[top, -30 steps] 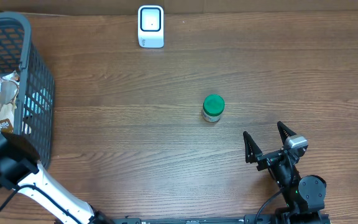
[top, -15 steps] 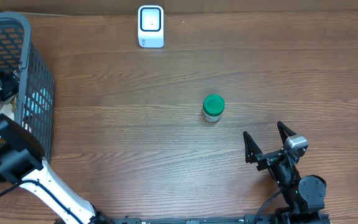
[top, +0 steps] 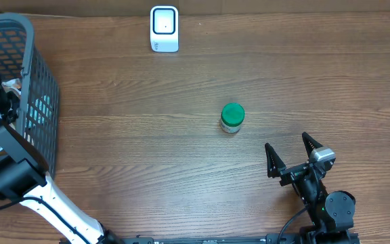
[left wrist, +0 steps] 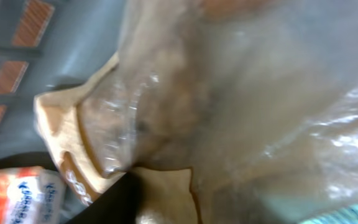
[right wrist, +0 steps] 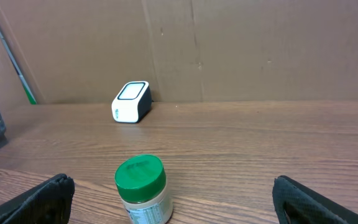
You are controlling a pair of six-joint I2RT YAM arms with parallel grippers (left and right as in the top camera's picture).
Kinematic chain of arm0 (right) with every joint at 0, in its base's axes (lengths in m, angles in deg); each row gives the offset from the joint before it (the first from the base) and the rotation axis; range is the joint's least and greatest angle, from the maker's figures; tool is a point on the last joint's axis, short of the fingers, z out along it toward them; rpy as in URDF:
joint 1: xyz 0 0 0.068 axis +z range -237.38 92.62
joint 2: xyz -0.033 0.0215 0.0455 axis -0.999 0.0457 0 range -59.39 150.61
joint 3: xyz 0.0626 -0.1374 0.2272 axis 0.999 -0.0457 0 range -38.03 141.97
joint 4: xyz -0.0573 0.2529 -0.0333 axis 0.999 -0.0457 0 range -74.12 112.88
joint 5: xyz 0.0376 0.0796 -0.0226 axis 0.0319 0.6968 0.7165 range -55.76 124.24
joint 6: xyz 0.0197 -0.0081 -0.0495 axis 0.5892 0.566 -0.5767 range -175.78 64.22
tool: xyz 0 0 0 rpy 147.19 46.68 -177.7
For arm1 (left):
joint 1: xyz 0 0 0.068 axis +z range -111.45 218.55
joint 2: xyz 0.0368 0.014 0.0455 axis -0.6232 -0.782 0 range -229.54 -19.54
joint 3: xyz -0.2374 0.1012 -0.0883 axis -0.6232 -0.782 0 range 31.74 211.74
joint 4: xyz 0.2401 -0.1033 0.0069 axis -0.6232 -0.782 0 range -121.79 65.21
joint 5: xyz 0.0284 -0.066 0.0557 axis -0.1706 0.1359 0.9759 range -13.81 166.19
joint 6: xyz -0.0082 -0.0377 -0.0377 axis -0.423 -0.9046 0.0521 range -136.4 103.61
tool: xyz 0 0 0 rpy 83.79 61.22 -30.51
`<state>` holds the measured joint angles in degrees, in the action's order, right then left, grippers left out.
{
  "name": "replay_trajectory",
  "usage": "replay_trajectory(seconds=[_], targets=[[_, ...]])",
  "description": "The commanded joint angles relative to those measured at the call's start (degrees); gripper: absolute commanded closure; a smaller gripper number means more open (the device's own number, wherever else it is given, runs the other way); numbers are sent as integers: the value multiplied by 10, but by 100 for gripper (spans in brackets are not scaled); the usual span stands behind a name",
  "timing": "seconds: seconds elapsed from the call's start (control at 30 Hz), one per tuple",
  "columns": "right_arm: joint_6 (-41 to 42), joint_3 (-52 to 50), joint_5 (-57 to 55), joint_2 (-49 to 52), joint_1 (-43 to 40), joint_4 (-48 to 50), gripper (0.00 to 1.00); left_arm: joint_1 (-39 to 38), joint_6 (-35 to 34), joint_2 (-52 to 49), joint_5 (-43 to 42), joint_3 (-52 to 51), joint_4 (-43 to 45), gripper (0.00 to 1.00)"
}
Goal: Scan the item barcode
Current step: 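Reach the left gripper into the basket and grasp the clear snack bag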
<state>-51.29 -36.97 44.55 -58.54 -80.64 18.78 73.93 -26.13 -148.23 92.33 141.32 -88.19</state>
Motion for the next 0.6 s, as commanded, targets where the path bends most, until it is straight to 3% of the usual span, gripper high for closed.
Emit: replay_trajectory(seconds=[0.0,0.2,0.4,0.57], targets=[[-1,-6,3,-7,-3,3,0,-2,3,-9,-24,-12,-8,72],[-1,-6,3,-7,-3,3,0,-2,-23,-9,-24,37,-57,95],[-1,-6,3,-7,-3,3,0,-2,-78,-9,-27,172,-163,96],[-1,-6,3,-7,-3,3,0,-6,-92,-6,-57,346,-258,96]])
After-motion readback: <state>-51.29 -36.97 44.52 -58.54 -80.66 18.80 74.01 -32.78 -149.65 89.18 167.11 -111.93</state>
